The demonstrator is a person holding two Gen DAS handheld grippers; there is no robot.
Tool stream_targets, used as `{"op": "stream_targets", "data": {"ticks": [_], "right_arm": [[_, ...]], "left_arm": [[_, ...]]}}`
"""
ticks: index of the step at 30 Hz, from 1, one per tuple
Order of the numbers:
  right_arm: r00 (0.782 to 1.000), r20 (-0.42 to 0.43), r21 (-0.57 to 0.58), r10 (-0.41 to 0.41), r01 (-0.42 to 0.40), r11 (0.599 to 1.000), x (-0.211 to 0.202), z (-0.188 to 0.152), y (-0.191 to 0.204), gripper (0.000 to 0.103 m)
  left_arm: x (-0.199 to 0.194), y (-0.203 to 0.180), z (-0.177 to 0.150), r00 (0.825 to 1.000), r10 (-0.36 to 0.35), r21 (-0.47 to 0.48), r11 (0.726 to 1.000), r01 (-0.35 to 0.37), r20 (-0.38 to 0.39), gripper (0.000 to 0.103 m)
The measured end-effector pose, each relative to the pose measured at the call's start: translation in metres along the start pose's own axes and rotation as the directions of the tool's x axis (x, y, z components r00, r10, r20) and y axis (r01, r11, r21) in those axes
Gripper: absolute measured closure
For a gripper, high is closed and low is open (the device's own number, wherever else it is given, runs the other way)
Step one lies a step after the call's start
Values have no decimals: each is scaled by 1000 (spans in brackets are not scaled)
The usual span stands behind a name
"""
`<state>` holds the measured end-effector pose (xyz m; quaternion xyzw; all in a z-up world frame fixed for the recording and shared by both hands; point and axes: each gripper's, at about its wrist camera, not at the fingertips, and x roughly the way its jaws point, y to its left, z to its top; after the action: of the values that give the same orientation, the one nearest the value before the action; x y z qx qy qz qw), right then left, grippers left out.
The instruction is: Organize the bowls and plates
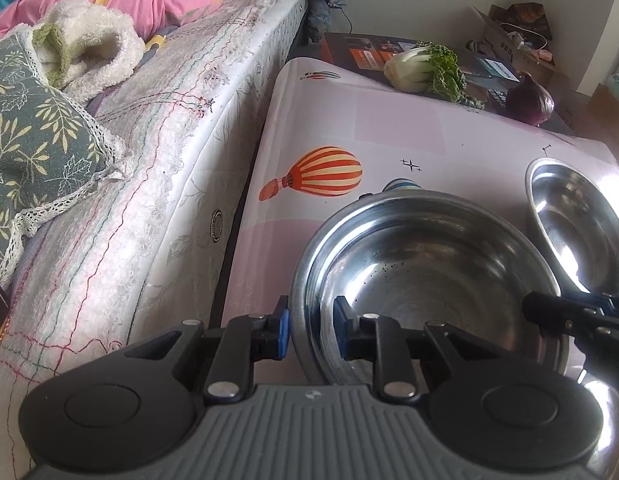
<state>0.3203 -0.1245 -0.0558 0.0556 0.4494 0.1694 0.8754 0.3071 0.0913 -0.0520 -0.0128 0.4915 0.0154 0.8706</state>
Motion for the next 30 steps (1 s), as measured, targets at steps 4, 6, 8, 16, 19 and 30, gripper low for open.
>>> {"op": "stream_targets", "data": {"ticks": [4,6,8,16,19,30], "right_arm": [[1000,9,-5,4,-4,1000,-4,1,1,84],[1000,12,-8,8,-8,1000,-6,2,2,84],[1000,18,-11,10,-10,1000,-8,2,3,84],[999,43,-31,18,-17,999,-18,5,9,84],[998,51,-34,22,-20,999,-22,6,9,84],[995,94,-12,26,-25,1000,-49,9,-4,84]], "left_arm": [[-6,1,0,1000,2,2,1000,-2,16,81],[-9,2,1,1000,2,1,1000,-2,22,82],[-13,2,1,999,5,5,1000,-5,33,82],[-27,4,1,998,13,12,1000,-14,64,82],[-33,3,1,997,13,13,1000,-14,76,82],[-60,-16,10,991,-3,46,999,-3,130,82]]}}
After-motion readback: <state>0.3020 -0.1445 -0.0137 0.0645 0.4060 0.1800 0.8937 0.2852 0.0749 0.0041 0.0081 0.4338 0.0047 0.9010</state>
